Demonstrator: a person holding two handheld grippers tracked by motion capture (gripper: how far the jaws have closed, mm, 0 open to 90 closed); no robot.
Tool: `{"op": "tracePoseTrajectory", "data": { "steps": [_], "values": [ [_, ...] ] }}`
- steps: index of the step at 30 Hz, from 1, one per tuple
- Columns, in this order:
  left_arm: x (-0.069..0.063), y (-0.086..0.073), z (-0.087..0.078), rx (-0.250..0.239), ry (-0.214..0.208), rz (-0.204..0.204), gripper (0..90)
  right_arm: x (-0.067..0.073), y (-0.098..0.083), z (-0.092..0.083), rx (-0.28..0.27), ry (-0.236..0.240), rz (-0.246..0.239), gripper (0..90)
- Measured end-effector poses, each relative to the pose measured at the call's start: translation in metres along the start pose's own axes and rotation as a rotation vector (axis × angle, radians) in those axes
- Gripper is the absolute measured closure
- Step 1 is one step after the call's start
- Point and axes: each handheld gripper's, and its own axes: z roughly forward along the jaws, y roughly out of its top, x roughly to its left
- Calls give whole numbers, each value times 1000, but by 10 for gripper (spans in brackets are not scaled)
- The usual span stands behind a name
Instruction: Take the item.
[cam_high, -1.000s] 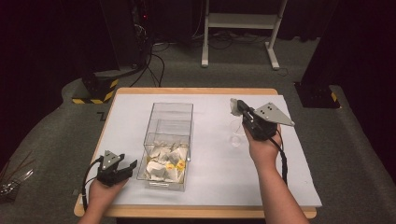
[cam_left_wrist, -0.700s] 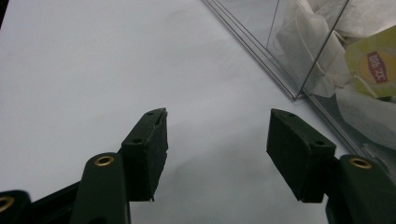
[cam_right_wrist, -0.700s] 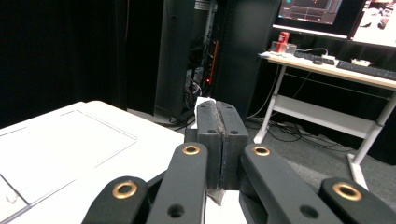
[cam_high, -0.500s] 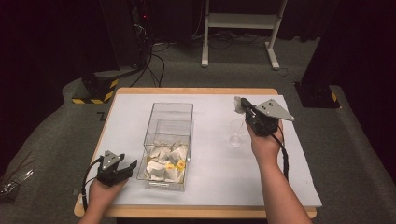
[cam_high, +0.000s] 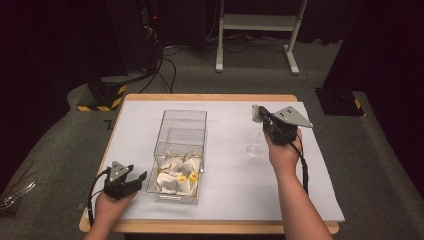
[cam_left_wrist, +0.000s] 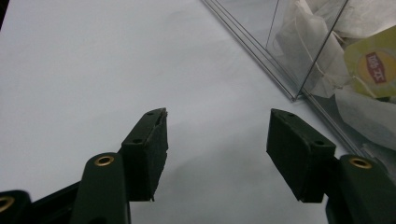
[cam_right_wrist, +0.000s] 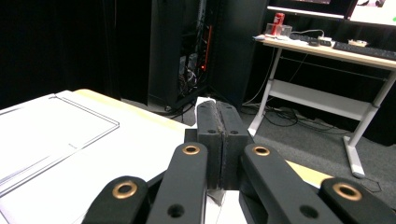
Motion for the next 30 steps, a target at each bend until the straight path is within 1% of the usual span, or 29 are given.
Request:
{"op": "tracePoseTrajectory", "data": {
  "steps": [4, 15, 30],
  "values": [
    [0, 0, 0, -7, 1, 1, 386, -1, -4, 2, 10, -5, 4, 895],
    [0, 0, 0, -3, -3, -1, 387, -4, -20, 8, 48, -17, 10, 895],
    [-1, 0, 0, -4, -1, 6, 387, -2, -46, 14, 125, -22, -5, 894]
  ]
}}
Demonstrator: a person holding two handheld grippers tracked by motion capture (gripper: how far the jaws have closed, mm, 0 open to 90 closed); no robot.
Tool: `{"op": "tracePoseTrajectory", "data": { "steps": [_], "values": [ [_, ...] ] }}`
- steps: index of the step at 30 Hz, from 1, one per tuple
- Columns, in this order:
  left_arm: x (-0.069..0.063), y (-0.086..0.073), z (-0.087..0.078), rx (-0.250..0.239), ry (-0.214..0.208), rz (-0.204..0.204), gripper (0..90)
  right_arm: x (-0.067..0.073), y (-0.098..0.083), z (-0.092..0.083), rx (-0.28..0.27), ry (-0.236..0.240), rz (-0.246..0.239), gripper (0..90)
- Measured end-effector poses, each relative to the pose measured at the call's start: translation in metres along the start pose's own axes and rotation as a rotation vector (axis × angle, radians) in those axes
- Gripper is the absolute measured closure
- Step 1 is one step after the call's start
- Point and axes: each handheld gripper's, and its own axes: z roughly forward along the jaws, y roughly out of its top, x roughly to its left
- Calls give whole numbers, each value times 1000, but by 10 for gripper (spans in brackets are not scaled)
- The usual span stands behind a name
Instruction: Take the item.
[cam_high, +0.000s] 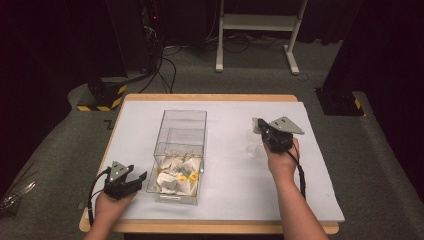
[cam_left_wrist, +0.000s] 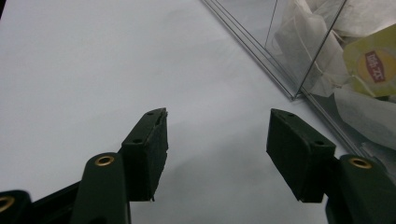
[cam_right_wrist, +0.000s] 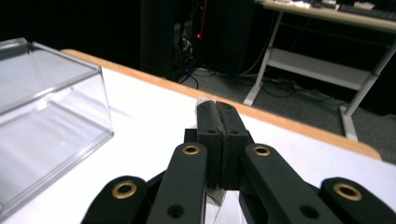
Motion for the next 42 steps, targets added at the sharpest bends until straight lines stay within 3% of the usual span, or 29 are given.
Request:
{"op": "tracePoseTrajectory", "data": {
  "steps": [21, 33, 42],
  "values": [
    [0, 0, 0, 1, 2, 0, 388, 6, -30, 8, 77, 5, -3, 872],
    [0, 0, 0, 3, 1, 1, 389, 7, -30, 5, 69, 4, -2, 816],
    [1, 0, 0, 1, -1, -4, 396, 12, -24, -12, 32, 22, -8, 761]
  ]
}}
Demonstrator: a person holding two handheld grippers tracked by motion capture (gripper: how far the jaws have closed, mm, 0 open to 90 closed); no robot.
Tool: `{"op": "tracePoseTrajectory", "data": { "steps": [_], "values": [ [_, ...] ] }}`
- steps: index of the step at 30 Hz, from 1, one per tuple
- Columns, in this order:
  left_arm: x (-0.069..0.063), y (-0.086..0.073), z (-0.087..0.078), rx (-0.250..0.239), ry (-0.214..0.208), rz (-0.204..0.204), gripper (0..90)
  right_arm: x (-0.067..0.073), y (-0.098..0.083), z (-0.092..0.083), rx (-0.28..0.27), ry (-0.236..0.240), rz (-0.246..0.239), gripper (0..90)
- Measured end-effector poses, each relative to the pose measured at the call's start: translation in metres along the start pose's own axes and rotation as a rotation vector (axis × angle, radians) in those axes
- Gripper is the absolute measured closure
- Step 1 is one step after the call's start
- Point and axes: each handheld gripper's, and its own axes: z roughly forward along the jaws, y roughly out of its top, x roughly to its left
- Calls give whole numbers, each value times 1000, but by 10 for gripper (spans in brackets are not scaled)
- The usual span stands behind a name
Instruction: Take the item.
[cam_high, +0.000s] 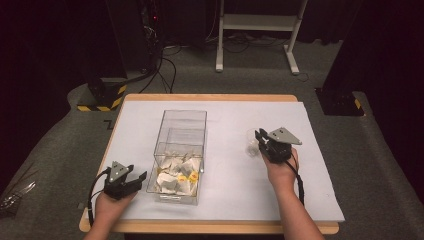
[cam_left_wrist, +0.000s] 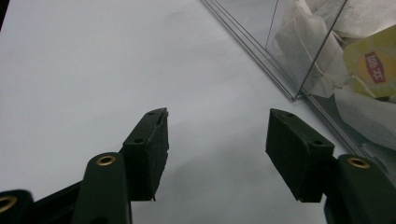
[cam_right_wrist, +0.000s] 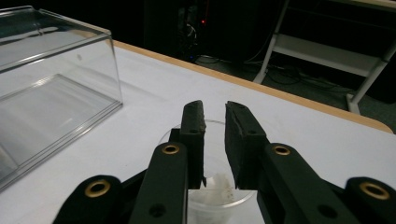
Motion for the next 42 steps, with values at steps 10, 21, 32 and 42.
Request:
{"op": "tracePoseTrajectory", "data": {
  "steps": [10, 21, 32, 42],
  "values": [
    [2, -2, -4, -36, -20, -10, 452, 27, -3, -18, -41, 87, -11, 702],
    [0, -4, -15, -99, -56, -7, 500, 70, -17, -31, -38, 188, -12, 592],
    [-4, -3, -40, -173, -85, -6, 468, 106, -33, -39, -7, 263, -26, 531],
    [-13, 9, -46, -149, -94, 3, 452, 125, -45, -46, 13, 295, -28, 492]
  ]
}}
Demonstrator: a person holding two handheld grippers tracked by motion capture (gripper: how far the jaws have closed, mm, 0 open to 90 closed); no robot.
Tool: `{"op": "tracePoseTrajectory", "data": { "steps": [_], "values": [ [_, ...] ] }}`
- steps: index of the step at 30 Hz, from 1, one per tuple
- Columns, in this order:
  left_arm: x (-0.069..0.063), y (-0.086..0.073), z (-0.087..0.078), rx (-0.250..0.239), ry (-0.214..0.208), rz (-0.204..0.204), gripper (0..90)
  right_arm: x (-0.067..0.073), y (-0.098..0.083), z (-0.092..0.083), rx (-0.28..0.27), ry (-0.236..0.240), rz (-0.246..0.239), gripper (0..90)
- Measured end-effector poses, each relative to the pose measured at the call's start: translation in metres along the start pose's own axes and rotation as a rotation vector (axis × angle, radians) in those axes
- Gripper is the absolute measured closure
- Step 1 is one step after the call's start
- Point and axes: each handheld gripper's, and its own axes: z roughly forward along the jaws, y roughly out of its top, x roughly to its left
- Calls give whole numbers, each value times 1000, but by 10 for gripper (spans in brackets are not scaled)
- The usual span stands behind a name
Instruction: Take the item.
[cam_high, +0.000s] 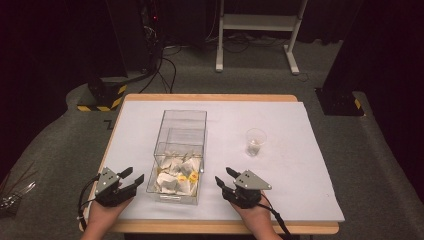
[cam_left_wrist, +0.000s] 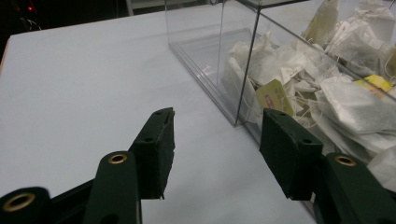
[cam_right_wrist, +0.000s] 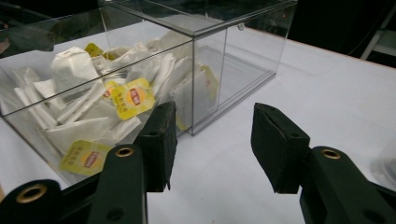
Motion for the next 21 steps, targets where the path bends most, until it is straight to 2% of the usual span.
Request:
{"op": "tracePoseTrajectory", "data": {
  "steps": [3, 6, 9, 13, 17, 21],
  "values": [
    [-5, 1, -4, -8, -1, -11, 444, 6, -2, 1, 12, 25, 2, 469],
    [-9, -7, -9, 6, 5, -7, 429, 13, -6, 3, 24, 49, -6, 451],
    [-9, -13, -15, 8, -15, -36, 418, 20, -10, 4, 47, 69, -15, 434],
    [-11, -22, -21, 16, -19, -23, 401, 26, -13, 5, 64, 94, -16, 418],
    [-11, -26, -27, 9, -59, -27, 389, 33, -16, 5, 74, 112, -25, 402],
    [-13, -31, -30, 14, -102, -8, 368, 42, -20, 8, 97, 135, -33, 388]
  ]
}}
